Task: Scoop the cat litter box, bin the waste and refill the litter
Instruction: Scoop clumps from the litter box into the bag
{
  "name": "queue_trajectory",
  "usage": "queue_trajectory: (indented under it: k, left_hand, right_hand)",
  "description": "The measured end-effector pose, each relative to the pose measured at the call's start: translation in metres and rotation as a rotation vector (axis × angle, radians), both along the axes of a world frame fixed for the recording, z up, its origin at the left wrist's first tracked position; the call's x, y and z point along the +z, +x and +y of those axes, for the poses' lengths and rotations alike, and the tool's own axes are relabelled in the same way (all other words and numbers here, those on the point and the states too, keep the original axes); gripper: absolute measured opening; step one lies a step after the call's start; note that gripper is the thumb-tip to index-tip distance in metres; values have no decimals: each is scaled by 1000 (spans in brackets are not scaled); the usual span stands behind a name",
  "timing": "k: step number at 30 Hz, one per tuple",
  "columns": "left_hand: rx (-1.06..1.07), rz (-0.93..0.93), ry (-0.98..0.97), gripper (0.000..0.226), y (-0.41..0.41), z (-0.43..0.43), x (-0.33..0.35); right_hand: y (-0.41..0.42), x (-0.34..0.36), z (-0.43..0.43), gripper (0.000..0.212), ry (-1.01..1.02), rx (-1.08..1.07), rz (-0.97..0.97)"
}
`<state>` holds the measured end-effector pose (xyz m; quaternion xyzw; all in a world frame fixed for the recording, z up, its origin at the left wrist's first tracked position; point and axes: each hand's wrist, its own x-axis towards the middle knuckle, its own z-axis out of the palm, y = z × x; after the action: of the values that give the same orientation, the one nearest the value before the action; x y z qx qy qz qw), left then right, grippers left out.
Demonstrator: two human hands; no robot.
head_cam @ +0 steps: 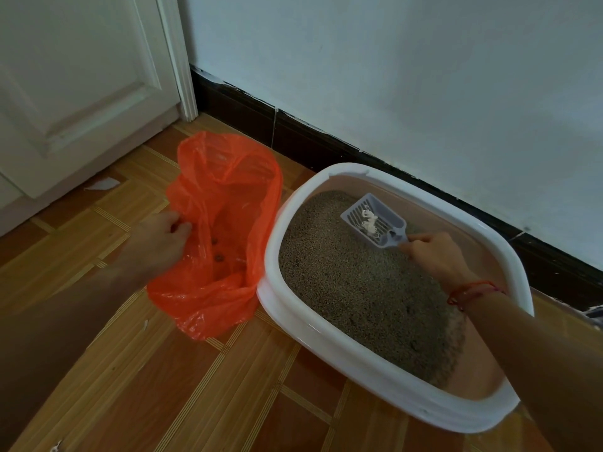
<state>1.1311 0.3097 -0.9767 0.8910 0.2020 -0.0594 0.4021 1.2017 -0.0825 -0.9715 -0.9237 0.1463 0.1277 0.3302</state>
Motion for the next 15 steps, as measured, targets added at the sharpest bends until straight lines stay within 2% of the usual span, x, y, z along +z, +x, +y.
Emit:
queue_trajectory:
  k: [7, 15]
  left_hand:
    - [-10, -7, 16, 27, 0, 0, 1]
    - [65, -18, -20, 29, 1, 5, -2]
  right_hand:
    - [1, 8, 12, 28, 0, 64, -19]
    - [-4, 33, 58, 20, 136, 245, -82]
